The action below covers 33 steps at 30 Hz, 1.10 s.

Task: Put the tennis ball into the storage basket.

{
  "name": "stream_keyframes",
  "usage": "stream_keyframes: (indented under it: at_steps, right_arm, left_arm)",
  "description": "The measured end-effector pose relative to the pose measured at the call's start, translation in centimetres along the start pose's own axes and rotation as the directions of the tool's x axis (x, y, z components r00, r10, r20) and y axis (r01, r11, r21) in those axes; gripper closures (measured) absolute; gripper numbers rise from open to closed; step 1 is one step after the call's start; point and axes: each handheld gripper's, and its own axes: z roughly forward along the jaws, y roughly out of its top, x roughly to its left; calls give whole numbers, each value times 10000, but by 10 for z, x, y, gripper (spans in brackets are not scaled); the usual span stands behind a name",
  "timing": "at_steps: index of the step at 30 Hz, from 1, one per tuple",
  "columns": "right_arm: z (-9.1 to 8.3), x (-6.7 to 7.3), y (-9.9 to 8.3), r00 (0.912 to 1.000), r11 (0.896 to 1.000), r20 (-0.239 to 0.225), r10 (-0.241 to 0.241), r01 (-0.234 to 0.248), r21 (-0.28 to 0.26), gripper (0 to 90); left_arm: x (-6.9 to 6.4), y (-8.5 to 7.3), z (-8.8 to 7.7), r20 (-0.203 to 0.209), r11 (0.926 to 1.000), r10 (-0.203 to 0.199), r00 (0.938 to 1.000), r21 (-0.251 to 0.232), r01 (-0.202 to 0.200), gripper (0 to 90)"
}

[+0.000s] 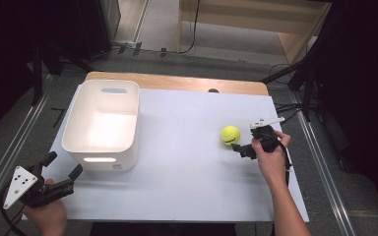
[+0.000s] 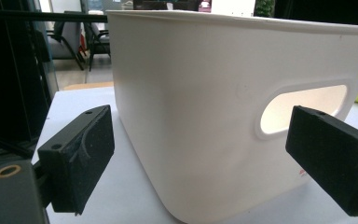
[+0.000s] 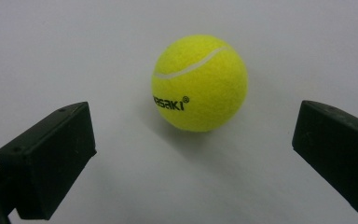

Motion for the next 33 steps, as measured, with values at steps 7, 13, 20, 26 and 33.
stream_keyframes:
  at_steps: [7, 13, 20, 26, 33]
  right_arm:
    - [9, -1, 7, 10000, 9994, -93, -7, 10, 338, 0]
    - [19, 1, 13, 9983, 9963, -563, 112, -64, 857, 0]
    - [31, 2, 20, 9996, 9929, -261, 91, -59, 1189, 63]
    - [40, 1, 25, 9998, 9893, 106, 139, -153, 1453, 62]
    - [51, 0, 28, 9990, 9846, 325, 304, -355, 1710, 62]
  left_arm:
    - [0, 0, 0, 11, 10000, -2, 10000, -27, 2, 78]
    - [1, 0, 0, 32, 10000, -58, 10000, -43, 58, 78]
    - [1, 0, 0, 41, 10000, -59, 10000, -48, 59, 78]
    - [1, 0, 0, 39, 10000, -49, 10000, -51, 49, 78]
    - [1, 0, 0, 34, 10000, -56, 10000, -49, 56, 78]
